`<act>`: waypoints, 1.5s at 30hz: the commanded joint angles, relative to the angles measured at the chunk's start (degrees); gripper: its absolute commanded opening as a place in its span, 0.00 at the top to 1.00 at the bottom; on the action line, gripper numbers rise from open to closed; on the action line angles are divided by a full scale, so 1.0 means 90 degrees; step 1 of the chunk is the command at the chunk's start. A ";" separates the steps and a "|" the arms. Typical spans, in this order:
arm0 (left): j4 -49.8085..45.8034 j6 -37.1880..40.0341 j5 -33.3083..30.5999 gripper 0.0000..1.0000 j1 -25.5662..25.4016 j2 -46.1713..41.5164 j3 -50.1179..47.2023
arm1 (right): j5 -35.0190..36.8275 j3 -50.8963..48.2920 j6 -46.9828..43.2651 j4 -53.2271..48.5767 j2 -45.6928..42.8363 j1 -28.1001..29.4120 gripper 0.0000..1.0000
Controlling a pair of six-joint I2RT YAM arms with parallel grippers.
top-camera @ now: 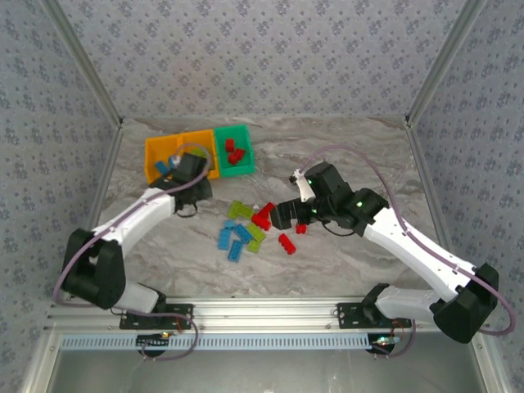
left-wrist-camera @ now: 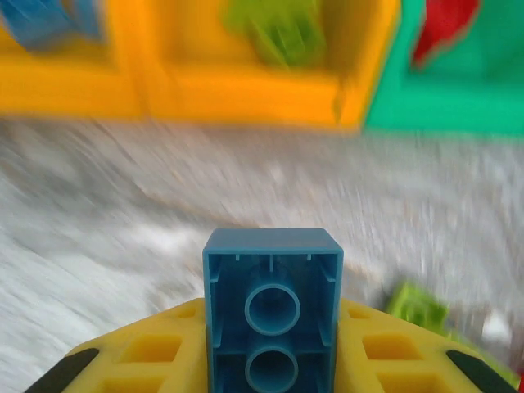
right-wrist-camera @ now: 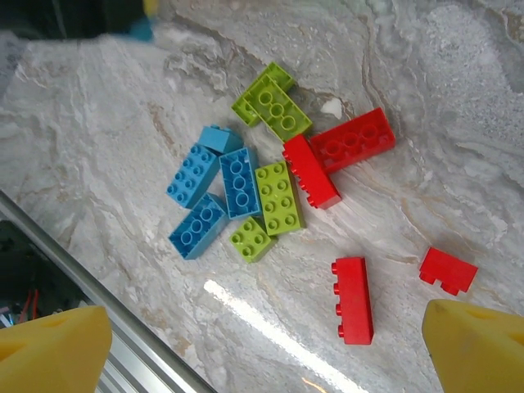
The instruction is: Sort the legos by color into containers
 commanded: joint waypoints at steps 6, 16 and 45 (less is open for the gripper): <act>0.0675 0.0771 -0.0340 0.73 0.1709 0.1166 0.1364 | 0.0116 0.0124 0.0348 -0.0140 -0.0101 0.0036 0.00; 0.0166 0.1192 -0.0258 0.48 0.2131 0.3135 0.3746 | 0.0383 -0.0090 0.0467 -0.0417 -0.0560 0.0056 0.00; -0.2204 0.5339 0.3885 0.46 -0.0659 -0.4298 -0.0706 | 0.0360 0.1704 -0.2047 0.1477 0.4104 0.0531 0.13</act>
